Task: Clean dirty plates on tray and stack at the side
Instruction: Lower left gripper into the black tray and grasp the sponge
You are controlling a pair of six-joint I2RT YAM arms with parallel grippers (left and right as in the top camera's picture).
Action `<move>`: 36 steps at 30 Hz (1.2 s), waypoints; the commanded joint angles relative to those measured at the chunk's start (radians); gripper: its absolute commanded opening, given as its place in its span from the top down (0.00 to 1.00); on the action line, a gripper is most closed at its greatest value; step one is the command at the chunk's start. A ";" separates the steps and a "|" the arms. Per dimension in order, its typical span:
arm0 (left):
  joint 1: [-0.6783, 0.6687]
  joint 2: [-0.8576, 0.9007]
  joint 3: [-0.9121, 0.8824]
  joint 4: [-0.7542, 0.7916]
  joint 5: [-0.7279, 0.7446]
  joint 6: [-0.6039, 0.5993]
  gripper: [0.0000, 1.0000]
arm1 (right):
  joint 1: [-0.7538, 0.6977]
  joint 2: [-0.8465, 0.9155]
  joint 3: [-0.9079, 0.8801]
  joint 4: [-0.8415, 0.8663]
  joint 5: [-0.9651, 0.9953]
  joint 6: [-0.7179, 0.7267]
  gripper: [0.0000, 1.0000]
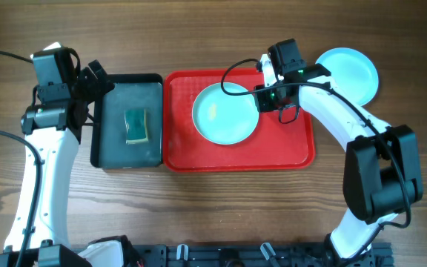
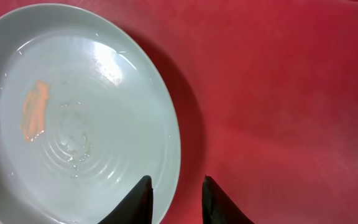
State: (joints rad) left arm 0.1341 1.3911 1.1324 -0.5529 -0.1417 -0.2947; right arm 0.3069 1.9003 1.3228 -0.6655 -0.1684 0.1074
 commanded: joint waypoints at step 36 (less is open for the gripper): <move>-0.024 0.010 -0.002 -0.353 0.313 -0.023 0.49 | 0.002 0.016 -0.009 0.008 -0.016 0.008 0.76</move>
State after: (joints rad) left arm 0.1299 1.3930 1.1324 -0.8948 0.2070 -0.3531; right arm 0.3069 1.9003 1.3228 -0.6579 -0.1688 0.1078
